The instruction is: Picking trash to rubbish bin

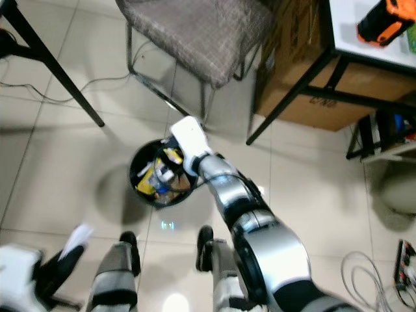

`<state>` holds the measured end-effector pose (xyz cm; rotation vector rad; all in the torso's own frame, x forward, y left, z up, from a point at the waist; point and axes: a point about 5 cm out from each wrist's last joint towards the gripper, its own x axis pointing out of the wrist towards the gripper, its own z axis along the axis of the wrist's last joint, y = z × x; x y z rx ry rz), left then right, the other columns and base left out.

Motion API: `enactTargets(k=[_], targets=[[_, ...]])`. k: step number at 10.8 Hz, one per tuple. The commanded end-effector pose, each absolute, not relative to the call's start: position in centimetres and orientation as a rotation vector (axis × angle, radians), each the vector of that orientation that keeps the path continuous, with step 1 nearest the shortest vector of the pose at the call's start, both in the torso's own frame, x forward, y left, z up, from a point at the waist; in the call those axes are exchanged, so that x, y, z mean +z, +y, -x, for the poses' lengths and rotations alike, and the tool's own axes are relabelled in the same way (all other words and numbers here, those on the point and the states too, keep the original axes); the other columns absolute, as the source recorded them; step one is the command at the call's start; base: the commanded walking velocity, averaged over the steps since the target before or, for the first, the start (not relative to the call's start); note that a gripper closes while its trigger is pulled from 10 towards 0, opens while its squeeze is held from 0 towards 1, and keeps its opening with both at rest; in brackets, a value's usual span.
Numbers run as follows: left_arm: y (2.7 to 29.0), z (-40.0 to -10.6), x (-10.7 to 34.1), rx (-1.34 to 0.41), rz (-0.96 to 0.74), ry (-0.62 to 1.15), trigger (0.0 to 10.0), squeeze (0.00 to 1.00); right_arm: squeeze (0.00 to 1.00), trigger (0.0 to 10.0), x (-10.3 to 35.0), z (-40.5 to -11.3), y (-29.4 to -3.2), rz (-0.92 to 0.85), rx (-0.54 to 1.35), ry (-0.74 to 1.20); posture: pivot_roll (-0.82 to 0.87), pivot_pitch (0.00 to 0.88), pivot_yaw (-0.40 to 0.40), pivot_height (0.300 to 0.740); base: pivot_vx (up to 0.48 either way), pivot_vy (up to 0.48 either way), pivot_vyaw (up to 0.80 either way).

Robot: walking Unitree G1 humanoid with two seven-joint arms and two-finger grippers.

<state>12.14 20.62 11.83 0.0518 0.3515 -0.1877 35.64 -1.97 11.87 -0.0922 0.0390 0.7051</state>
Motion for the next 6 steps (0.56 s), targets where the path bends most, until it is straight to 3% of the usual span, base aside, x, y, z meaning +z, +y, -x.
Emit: enactTargets(k=[1,4,6], targets=[[20.0,-12.6,10.3,-0.201,-0.021,0.392,10.0,0.00,0.00,10.0,9.4,-34.3,-3.0,0.029,0.685,0.073,0.15,0.286,-0.149,0.740,0.000,0.000,0.00],[18.2,-16.1,8.6,-0.303,-0.018,0.369,10.0,0.00,0.00,10.0,5.9,-30.9,-7.9,0.026,0.511,0.059,0.04,0.222,-0.087,0.740,0.000,0.000,0.00],[17.7,-17.6,8.2,-0.340,-0.027,0.372,10.0,0.00,0.00,10.0,6.1,-27.2,-10.2,0.063,0.386,0.055,-0.01,0.258,-0.033,0.740,0.000,0.000,0.00]])
